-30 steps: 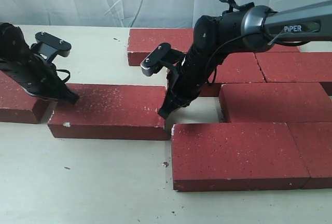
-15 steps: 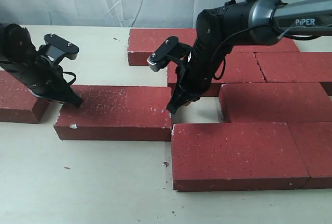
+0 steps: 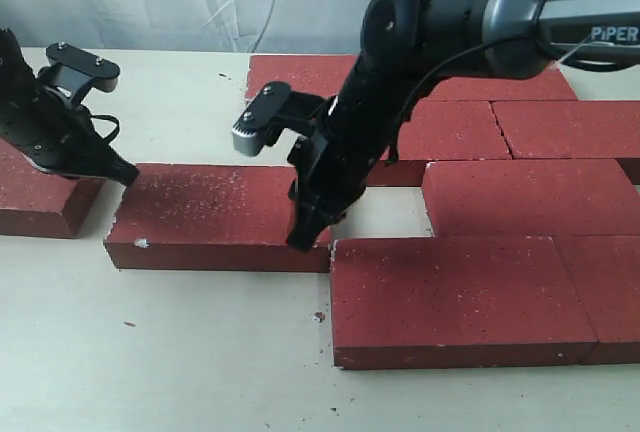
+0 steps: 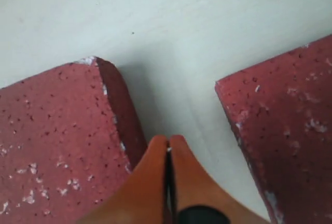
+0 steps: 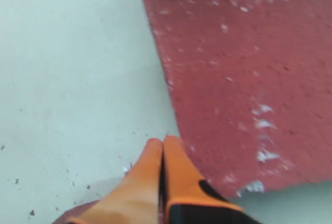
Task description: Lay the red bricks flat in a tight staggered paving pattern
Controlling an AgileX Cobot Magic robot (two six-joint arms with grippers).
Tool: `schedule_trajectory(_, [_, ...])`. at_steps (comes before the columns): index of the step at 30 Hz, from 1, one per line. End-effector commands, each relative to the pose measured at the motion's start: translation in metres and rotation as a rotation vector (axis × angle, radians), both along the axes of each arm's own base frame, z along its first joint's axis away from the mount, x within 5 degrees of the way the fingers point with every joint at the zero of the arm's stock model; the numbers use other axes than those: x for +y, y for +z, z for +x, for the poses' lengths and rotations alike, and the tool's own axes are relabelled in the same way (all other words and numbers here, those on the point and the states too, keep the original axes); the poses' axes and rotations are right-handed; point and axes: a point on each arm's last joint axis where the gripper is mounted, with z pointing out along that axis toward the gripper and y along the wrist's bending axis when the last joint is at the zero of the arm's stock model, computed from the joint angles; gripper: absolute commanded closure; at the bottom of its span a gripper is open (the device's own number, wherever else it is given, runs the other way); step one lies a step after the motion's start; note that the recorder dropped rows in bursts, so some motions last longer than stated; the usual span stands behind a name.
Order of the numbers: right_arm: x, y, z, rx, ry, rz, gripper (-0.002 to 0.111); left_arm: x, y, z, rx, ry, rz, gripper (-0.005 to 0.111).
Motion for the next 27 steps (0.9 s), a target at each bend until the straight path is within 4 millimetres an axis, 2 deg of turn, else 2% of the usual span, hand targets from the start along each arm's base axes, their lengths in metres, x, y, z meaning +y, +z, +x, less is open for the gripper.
schedule_trajectory(1, [0.015, -0.015, -0.01, -0.006, 0.095, -0.014, 0.109, -0.003, -0.009, 0.001, 0.021, 0.022, -0.022, 0.107])
schedule_trajectory(8, [0.019, -0.036, -0.009, -0.025, 0.148, -0.073, 0.109, -0.006, -0.021, 0.005, 0.025, 0.034, -0.041, 0.107])
schedule_trajectory(14, [0.015, -0.037, -0.006, -0.057, 0.17, -0.112, 0.109, -0.01, -0.033, 0.008, 0.032, 0.012, -0.076, 0.107])
schedule_trajectory(19, [0.011, -0.038, 0.003, -0.127, 0.09, -0.169, 0.109, -0.012, -0.033, 0.008, 0.024, -0.003, -0.095, 0.107])
schedule_trajectory(27, [0.008, -0.036, -0.002, -0.076, 0.093, -0.189, 0.109, -0.012, -0.033, 0.009, 0.016, -0.002, -0.095, 0.107])
